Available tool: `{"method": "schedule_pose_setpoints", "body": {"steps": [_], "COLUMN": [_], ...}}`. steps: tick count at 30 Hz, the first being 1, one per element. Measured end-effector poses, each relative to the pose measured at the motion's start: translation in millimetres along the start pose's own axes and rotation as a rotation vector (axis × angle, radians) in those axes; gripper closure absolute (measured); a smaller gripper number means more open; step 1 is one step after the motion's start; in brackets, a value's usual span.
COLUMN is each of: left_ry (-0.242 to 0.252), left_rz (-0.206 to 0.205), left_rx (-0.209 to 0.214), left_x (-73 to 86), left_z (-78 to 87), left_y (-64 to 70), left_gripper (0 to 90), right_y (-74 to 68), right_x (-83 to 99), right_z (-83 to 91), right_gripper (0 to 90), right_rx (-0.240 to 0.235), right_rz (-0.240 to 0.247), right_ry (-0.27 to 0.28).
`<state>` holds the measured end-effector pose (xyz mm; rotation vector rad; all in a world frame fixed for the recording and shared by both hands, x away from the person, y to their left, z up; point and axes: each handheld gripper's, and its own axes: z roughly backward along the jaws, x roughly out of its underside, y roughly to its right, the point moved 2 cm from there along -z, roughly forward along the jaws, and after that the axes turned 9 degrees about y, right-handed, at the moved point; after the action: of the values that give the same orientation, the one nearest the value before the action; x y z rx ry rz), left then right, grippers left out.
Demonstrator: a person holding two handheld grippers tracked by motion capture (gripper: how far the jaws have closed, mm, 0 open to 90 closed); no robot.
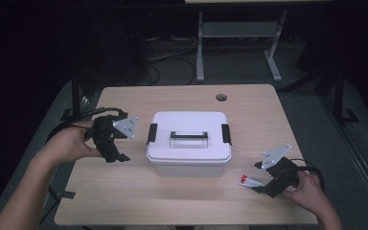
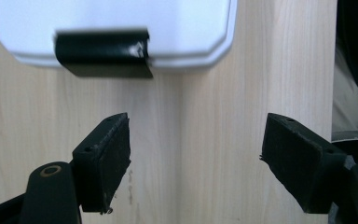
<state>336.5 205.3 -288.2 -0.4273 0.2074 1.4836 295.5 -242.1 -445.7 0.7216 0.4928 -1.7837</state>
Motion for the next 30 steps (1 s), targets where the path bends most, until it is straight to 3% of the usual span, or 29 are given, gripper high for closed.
{"method": "schedule_pose_setpoints", "body": {"steps": [7, 14, 30], "left_ry": [-0.016, -0.029, -0.036], "left_rz": [-0.025, -0.042, -0.093], "left_rx": [0.007, 0.022, 0.042], "left_x": [-22.7, -43.9, -84.7], "left_z": [1.2, -9.6, -22.1], "left_y": [-8.1, -20.8, -31.9], "left_gripper": [24.2, 25.2, 31.1], "right_y": [-0.1, -0.7, -2.2], "right_x": [-1.0, -2.9, -5.0], "right_z": [-0.1, 1.8, 5.9], "right_gripper": [17.2, 17.2, 16.9], "right_rx": [-0.003, 0.003, 0.01], "right_rz": [0.007, 0.015, 0.024], "right_ry": [-0.002, 0.004, 0.012]}}
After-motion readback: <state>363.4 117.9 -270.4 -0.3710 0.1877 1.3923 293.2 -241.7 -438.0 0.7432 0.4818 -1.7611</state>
